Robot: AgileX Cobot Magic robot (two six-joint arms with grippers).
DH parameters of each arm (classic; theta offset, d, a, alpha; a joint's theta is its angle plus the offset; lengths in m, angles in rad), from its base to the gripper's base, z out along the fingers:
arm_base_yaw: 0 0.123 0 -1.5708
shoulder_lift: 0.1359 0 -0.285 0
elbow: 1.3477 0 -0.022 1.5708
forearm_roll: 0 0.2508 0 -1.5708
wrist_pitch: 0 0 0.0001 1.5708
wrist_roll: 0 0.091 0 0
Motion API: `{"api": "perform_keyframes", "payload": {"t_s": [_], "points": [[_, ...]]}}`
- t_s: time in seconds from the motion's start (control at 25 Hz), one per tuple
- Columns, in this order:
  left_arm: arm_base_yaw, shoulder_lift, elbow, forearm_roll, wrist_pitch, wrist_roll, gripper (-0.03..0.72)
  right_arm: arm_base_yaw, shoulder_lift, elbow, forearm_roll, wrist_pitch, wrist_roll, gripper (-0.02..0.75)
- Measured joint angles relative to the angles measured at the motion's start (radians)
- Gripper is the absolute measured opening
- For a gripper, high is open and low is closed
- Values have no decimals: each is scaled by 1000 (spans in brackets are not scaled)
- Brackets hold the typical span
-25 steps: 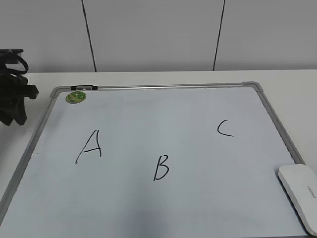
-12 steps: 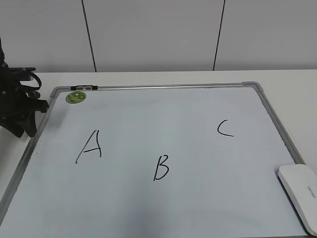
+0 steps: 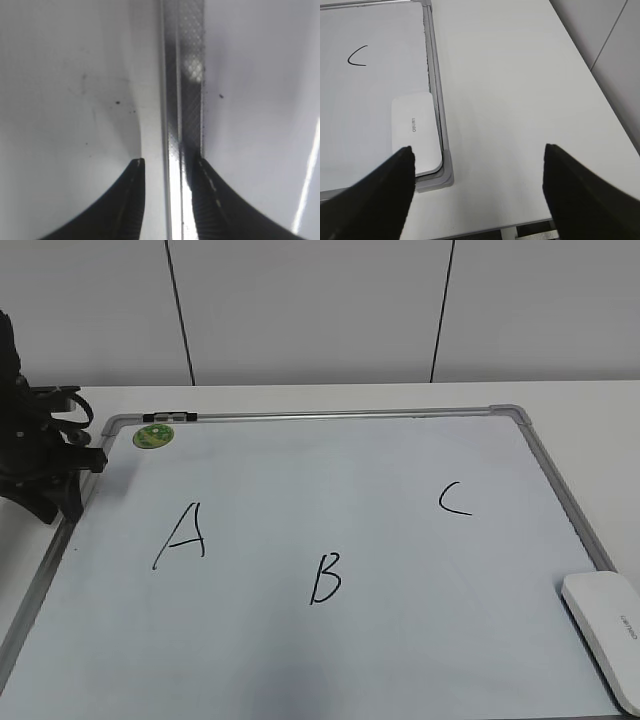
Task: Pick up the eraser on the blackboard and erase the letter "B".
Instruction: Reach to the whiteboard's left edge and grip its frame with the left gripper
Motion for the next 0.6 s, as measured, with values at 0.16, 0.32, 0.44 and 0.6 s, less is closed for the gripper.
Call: {"api": "perform_keyframes", "payload": {"t_s": [0.16,0.32,0.44,0.6], "points": [[0,0,0,0,2,0,240,0,0,0,0,0,0,590],[0,0,0,-1,2,0,192,0,0,0,0,0,0,590],[0,0,0,-2,2,0,116,0,0,0,0,0,0,590],[0,0,0,-5,2,0,51,0,0,0,0,0,0,590]]}}
